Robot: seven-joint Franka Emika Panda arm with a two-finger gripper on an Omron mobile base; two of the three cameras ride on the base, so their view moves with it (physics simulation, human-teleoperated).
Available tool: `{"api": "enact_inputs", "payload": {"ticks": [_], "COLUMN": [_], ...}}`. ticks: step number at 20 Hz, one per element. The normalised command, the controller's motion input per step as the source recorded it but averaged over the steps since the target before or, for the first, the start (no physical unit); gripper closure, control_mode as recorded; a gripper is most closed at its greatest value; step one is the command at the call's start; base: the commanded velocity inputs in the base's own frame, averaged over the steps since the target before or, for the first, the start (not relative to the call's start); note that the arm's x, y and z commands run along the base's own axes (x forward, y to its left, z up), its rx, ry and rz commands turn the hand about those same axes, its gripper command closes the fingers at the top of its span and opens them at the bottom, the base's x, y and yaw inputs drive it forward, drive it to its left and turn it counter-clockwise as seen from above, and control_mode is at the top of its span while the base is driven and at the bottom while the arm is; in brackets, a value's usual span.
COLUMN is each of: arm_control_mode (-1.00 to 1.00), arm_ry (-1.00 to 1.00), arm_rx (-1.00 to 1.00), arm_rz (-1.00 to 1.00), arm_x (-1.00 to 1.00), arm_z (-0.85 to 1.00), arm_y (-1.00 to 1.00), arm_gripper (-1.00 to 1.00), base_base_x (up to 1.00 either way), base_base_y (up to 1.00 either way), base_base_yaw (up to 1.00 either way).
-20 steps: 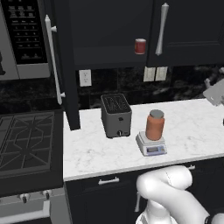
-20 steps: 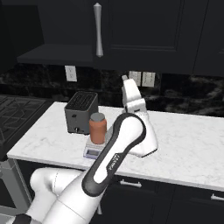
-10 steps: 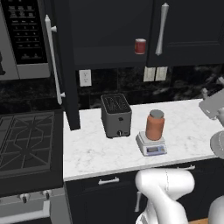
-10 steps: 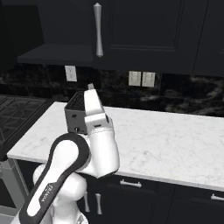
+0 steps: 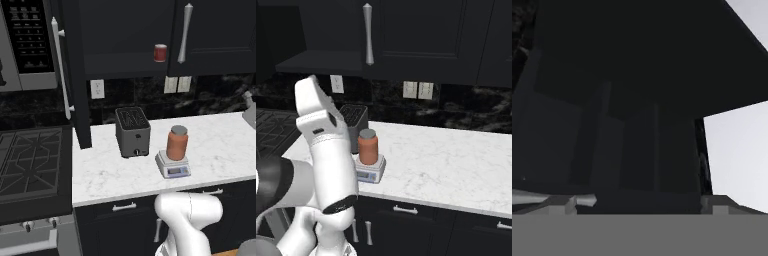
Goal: Pick the honey bottle and place it on the digital scale for weighing, and close the cabinet.
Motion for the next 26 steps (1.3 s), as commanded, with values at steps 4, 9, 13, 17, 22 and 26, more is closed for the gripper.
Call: {"api": "enact_inputs", "payload": {"ticks": [4, 9, 13, 17, 22, 26], "arm_control_mode": [-1.0, -1.0, -1.0, -1.0, -1.0, -1.0], "arm_ry": [-0.25, -0.14, -0.06, -0.05, 0.0, 0.02], "arm_rx": [0.01, 0.0, 0.0, 0.0, 0.0, 0.0], "arm_rz": [-0.16, -0.13, -0.03, -0.02, 0.0, 0.0], "arm_x": [-1.0, -0.56, 0.13, 0.21, 0.35, 0.64], "arm_z": [0.0, -0.47, -0.98, -1.0, -1.0, -1.0], "arm_y": [1.0, 1.0, 1.0, 1.0, 1.0, 1.0], "arm_gripper": [-1.0, -1.0, -1.0, -1.0, -1.0, -1.0], "base_base_x": [0.0, 0.0, 0.0, 0.0, 0.0, 0.0], "base_base_y": [0.0, 0.0, 0.0, 0.0, 0.0, 0.0], "base_base_yaw": [0.0, 0.0, 0.0, 0.0, 0.0, 0.0]}}
